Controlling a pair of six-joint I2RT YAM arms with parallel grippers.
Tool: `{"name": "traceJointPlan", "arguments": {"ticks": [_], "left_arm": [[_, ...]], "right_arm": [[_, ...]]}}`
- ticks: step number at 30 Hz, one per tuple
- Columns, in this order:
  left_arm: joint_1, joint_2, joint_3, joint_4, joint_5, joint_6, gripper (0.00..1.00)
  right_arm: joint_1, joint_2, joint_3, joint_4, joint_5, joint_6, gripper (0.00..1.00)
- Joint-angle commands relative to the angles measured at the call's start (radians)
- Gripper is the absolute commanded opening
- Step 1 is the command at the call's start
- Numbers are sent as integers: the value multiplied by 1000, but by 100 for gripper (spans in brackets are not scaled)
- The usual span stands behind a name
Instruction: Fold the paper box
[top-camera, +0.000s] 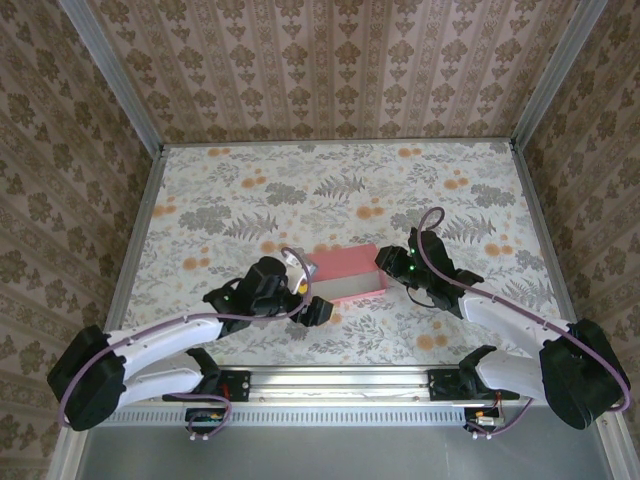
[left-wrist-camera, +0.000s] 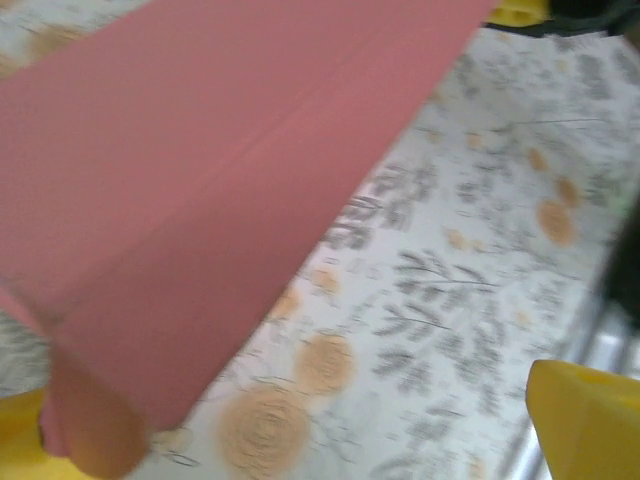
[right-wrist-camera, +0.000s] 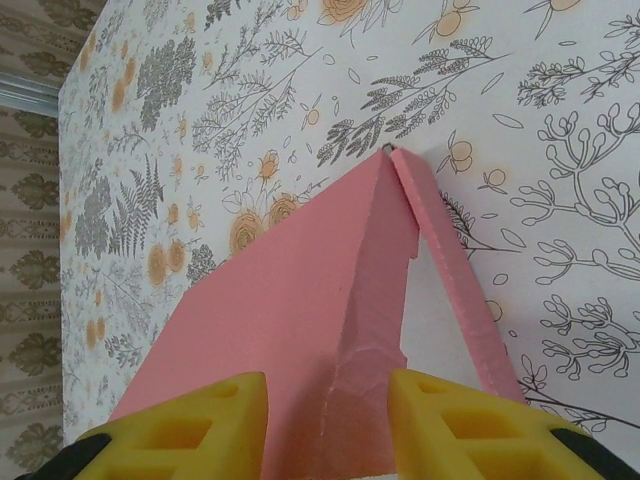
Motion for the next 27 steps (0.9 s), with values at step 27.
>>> {"name": "traceJointPlan", "arguments": {"ticks": [27], "left_arm": [[304,48,212,-393,308,-151,98]], "right_arm": [[5,-22,17,-108,21,-137,51]]}}
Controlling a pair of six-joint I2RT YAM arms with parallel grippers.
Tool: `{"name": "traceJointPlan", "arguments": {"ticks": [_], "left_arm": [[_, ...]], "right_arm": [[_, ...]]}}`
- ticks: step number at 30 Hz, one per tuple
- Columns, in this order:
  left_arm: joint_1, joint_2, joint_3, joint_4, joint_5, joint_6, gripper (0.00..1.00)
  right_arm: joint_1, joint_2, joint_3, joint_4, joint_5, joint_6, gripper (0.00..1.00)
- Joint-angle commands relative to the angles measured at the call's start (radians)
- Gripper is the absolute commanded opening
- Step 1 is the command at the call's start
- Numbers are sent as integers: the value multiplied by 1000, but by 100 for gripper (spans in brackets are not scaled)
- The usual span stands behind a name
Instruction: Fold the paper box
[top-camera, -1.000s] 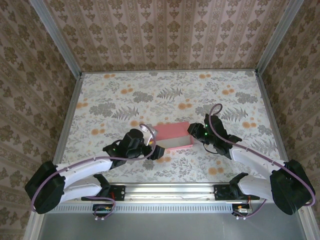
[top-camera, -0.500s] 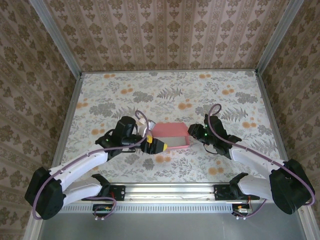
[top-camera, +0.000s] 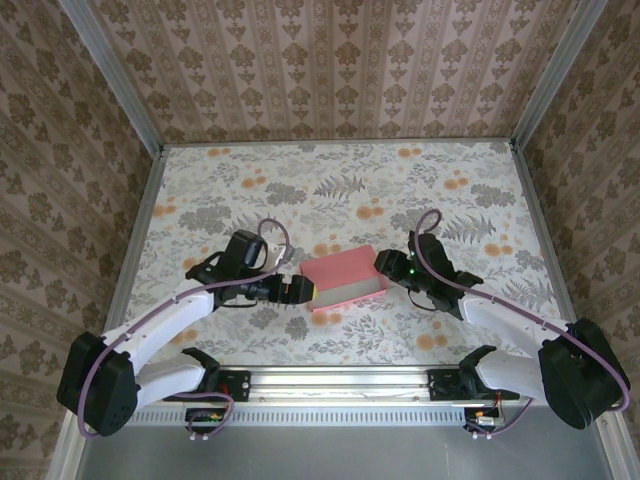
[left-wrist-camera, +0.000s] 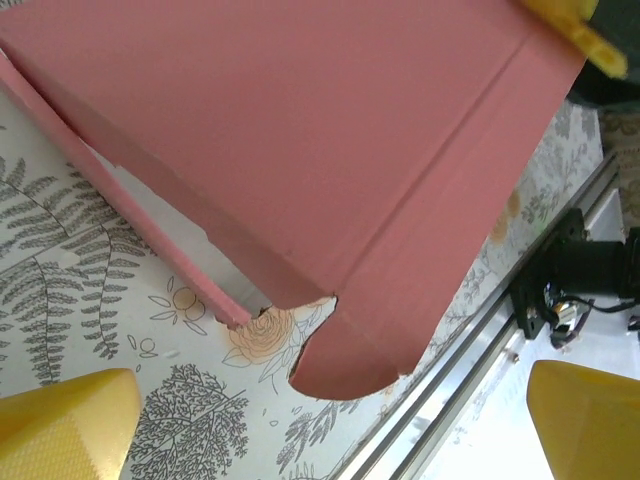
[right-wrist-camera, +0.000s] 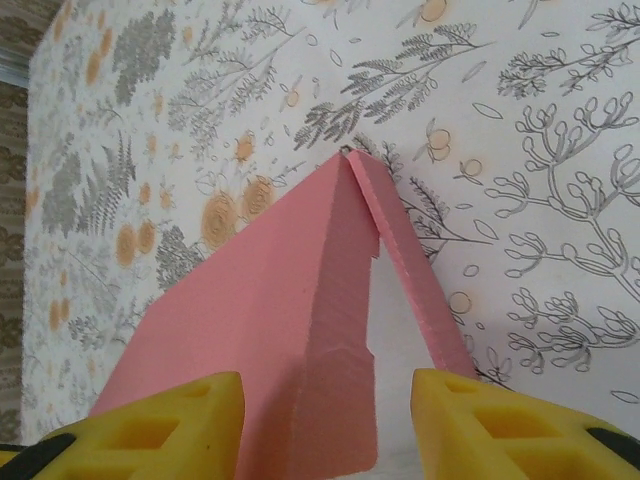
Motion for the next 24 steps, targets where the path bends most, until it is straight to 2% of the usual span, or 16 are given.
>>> {"name": "traceJointPlan", "arguments": {"ticks": [1,9,15,24], "left_arm": [[1,10,42,16,22,-78,97],[-42,101,86,60,12,-113,85],[-78,214,120,116,-8,-142,78],[-79,243,138,133,-50,-139,69]], "right_arm": [[2,-23,43,-104,24,-83,51],[-28,19,121,-156,-129,-257,42],[-28,55,136,-150,-172,-256,37],[-27,76,113,-135,-195,-246,30]]}}
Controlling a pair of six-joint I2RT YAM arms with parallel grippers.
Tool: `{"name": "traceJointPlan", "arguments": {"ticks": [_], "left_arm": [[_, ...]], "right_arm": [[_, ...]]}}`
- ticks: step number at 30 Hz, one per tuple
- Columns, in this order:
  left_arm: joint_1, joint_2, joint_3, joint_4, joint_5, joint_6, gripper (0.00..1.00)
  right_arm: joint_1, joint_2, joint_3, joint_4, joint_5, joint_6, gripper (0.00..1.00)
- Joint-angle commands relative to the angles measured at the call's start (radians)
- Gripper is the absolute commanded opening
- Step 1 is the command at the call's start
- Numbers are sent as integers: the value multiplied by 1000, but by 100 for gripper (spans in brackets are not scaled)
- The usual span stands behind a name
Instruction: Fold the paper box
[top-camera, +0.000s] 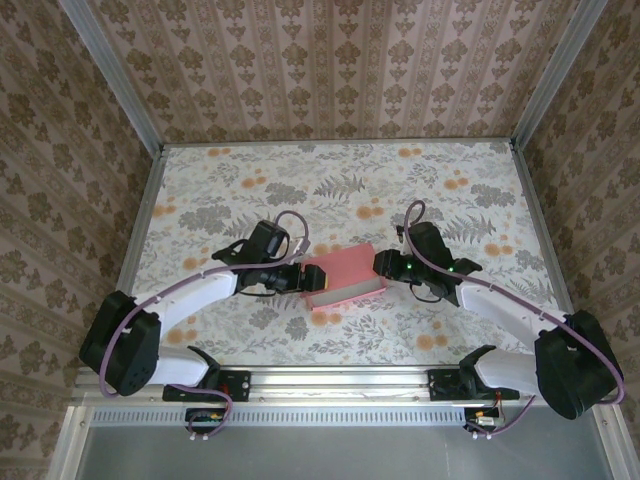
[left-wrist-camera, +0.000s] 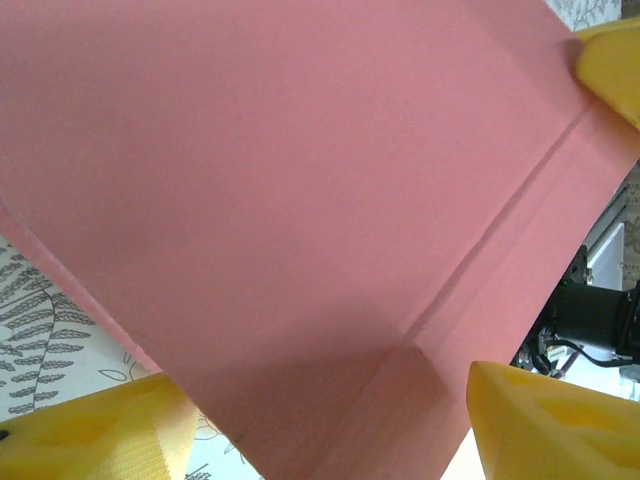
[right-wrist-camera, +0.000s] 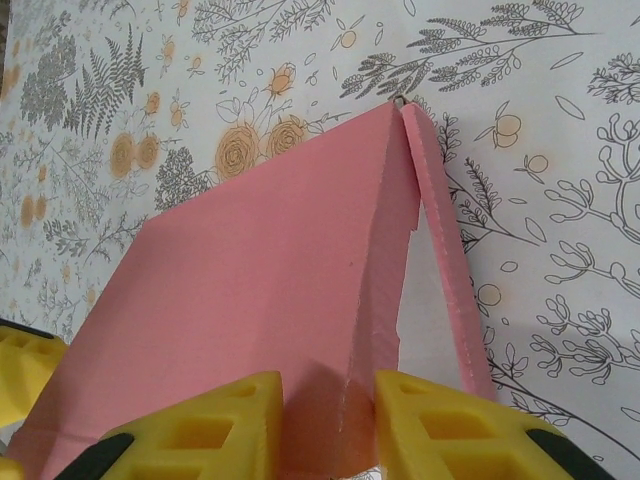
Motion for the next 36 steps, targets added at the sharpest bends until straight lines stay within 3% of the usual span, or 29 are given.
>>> {"name": "traceJointPlan", "arguments": {"ticks": [1,10,23,36], "left_arm": [[-5,13,31,51,-9,-13,68],[-3,28,51,-34,-68,34,65],[0,29,5,-60,-67,35,65],[51,-52,13,-161,-78,89,64]], "right_arm": [[1,13,-9,5,-51,-8,30],[1,37,-24,-7,-36,-2,29],[1,74,-71,37,-41,0,33],[6,80,-39,-36,-4,-37,37]]}}
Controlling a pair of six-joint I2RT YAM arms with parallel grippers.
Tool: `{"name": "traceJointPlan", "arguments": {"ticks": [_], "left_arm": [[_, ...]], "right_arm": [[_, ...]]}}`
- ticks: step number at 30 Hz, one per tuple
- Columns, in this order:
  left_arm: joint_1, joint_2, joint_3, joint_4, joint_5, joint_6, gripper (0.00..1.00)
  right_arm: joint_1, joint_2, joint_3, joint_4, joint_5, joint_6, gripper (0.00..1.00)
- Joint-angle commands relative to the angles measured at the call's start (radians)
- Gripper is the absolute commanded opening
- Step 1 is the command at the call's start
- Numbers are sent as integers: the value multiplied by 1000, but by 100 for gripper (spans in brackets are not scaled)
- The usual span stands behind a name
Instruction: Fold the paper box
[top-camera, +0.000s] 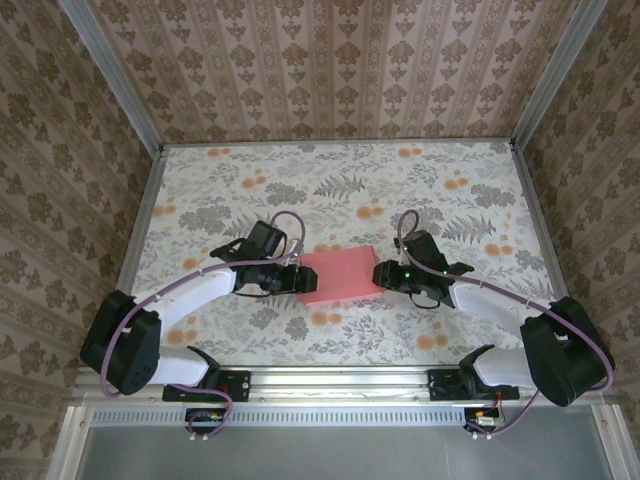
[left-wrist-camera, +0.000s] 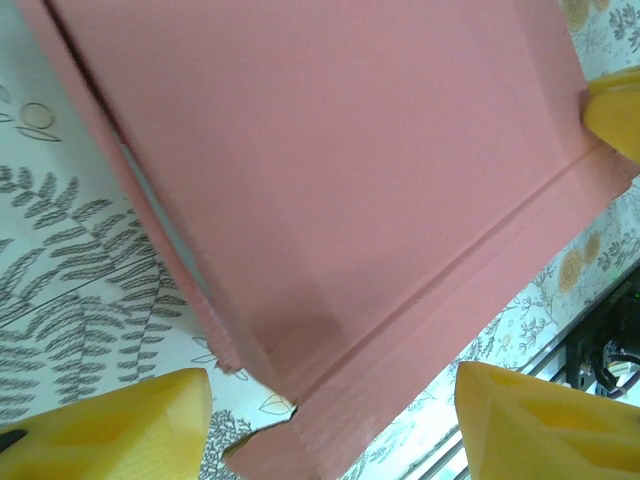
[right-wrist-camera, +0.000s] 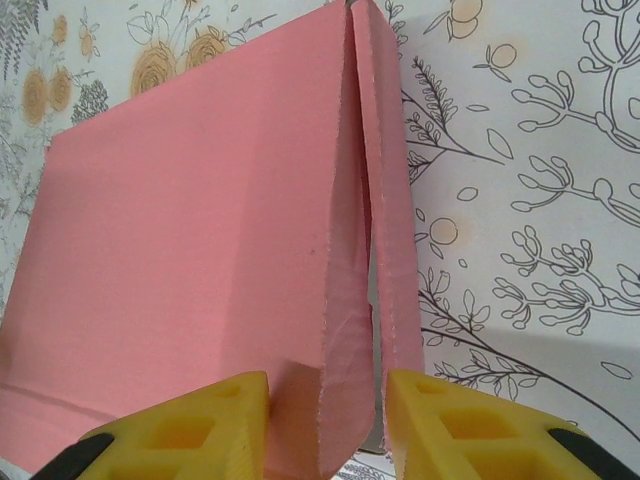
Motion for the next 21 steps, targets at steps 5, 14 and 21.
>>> {"name": "traceJointPlan", "arguments": {"ticks": [5,14,21], "left_arm": [[19,-93,24,-66,16,109,65],[-52,-9,34,56,39,100,63],[-78,89,36,139,4,85,62]], "right_arm": [[11,28,18,-48,20,-27,28],[47,61,32,-63,66,-29,31],[65,55,35,-81,108,-33,34]]}}
